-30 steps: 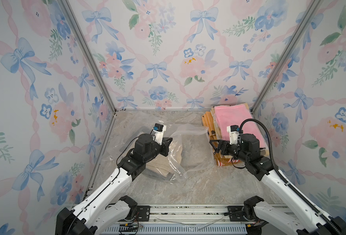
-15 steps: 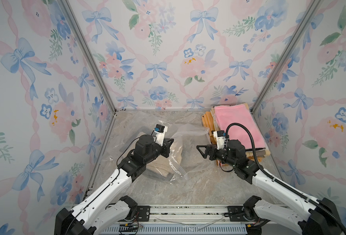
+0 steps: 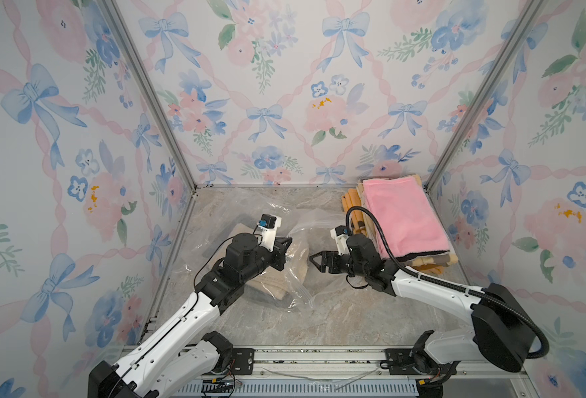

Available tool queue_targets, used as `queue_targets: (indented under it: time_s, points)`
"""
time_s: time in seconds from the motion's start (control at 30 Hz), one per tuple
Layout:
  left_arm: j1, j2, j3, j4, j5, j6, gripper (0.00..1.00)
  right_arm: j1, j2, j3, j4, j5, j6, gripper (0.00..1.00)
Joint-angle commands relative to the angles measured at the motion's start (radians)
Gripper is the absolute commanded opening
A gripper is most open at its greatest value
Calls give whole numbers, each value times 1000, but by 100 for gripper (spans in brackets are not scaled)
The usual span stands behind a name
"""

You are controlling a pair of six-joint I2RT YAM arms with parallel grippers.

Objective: Take the blanket out of the vacuum bag
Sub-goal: Take out the blanket from the vacuum bag.

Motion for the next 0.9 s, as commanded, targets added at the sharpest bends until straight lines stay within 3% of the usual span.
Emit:
queue_targets:
  time_s: [0.0,0.23,0.87]
  points:
    - [-11,-38,-37,4,9,10,0,25,76,45,87,9,62,83]
    - [-14,-77,-56,-15,-3,11,0,36,210,91,190,14,145,80]
    - [-26,-69,-41,-26,1,20,0,40,375,180,175,51,140,80]
